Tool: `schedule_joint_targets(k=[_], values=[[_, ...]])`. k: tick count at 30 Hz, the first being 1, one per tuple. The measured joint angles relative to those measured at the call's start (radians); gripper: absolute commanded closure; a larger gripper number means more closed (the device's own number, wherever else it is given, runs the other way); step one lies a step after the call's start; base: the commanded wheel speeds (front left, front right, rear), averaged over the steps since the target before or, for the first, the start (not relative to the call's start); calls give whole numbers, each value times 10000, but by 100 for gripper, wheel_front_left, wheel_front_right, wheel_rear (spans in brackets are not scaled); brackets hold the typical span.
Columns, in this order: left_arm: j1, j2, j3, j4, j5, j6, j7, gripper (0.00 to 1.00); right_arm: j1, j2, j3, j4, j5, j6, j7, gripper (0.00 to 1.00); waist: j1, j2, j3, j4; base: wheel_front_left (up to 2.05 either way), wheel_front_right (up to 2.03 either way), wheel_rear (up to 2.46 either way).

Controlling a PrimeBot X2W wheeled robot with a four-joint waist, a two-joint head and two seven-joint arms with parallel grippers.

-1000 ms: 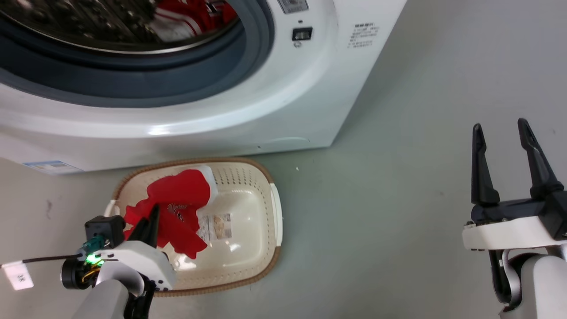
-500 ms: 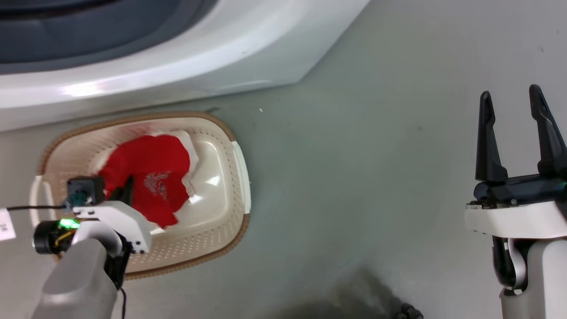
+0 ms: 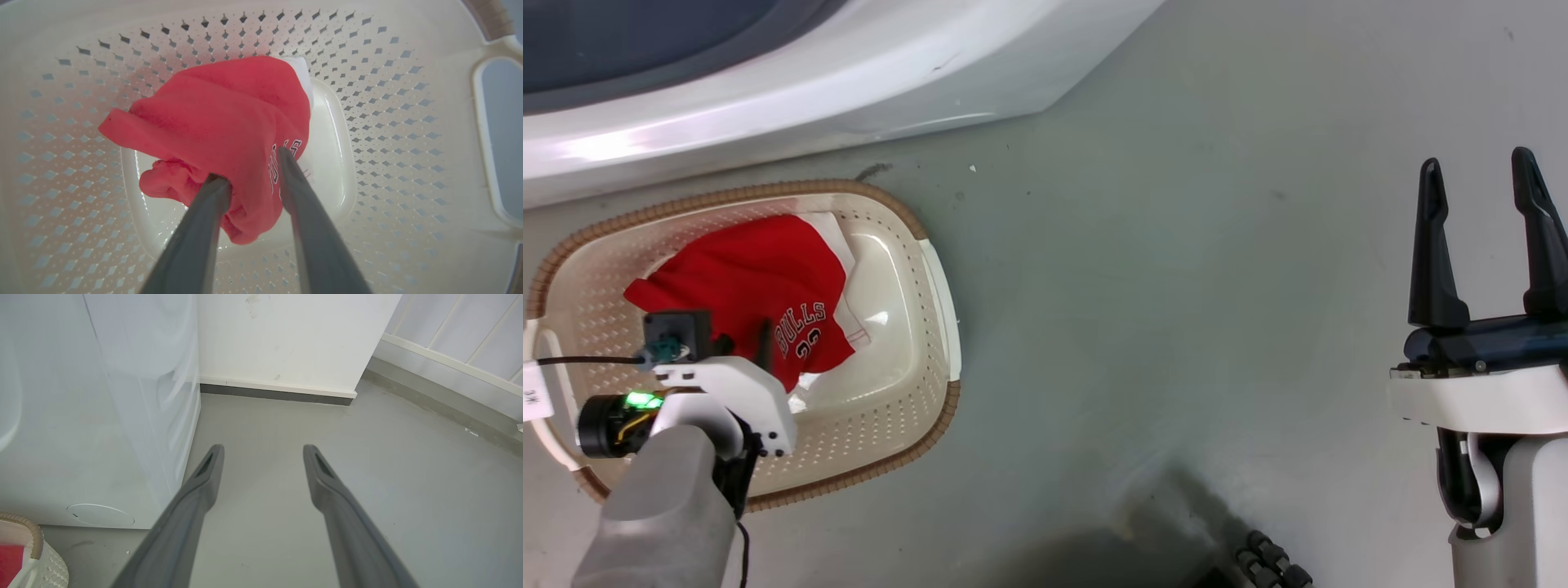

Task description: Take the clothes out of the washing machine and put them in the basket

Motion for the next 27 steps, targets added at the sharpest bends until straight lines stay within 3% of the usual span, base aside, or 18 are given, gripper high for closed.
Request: schedule_joint_targets(k=[12,19,27], values=[[707,-608,631,-535,-136,-13,0,0,-26,6,-276,658,-291,2,0,0,-1,0,-1289,321,0,0,0],[1697,-786,1273,-1812,-98,-58,0,0,-13,6,-474,1064,-610,2,0,0,-2,0,-2535,699,0,0,0],[3175,-1043,2353,-4502,508,-63,0,0,283,8,-754,1490,-523,2,-2,0,-3,0,-3985,1126,0,0,0]])
